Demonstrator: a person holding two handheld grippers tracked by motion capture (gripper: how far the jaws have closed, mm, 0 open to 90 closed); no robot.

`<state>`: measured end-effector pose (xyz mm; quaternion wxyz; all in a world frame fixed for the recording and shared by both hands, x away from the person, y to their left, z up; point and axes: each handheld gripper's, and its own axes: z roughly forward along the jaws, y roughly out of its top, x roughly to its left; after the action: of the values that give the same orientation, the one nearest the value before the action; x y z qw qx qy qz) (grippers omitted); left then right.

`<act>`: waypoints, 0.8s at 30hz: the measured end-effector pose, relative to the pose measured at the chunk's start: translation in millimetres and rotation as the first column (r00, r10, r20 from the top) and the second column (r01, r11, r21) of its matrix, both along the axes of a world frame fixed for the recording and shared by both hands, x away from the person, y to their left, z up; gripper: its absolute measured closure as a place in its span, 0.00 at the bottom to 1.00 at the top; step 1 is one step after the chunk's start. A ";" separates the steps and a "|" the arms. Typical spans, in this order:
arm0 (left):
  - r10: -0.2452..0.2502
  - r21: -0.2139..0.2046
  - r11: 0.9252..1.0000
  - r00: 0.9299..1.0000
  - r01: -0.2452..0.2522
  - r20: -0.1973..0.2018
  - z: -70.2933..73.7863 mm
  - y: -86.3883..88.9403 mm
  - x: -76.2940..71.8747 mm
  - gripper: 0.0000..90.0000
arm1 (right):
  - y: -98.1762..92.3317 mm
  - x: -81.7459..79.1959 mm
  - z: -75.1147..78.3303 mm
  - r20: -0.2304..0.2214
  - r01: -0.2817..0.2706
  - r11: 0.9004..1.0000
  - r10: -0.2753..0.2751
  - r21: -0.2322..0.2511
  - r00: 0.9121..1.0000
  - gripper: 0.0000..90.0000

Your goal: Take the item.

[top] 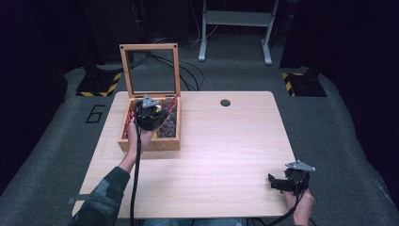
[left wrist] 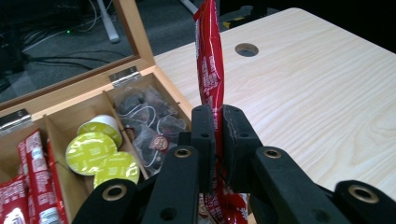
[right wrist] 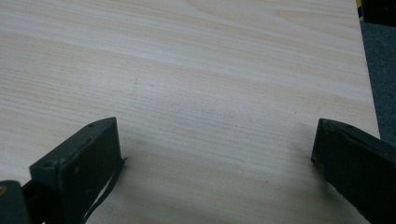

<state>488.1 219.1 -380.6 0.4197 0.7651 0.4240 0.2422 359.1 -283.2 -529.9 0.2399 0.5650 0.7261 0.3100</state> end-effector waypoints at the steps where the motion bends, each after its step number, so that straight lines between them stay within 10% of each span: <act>1: -0.005 -0.001 1.000 1.000 0.005 -0.003 0.0 -1.3 -0.1 0.93 | 0.0 0.0 0.1 -0.001 0.001 1.000 -0.001 0.000 1.000 0.01; 24: -0.084 0.011 0.996 0.996 0.084 -0.030 -17.7 -39.9 -1.8 0.93 | 0.0 -0.2 0.0 0.000 0.001 1.000 -0.001 0.001 1.000 0.01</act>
<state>486.3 179.2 -398.3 0.4185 0.7884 0.3962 0.2154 359.0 -283.3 -529.9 0.2397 0.5654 0.7258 0.3100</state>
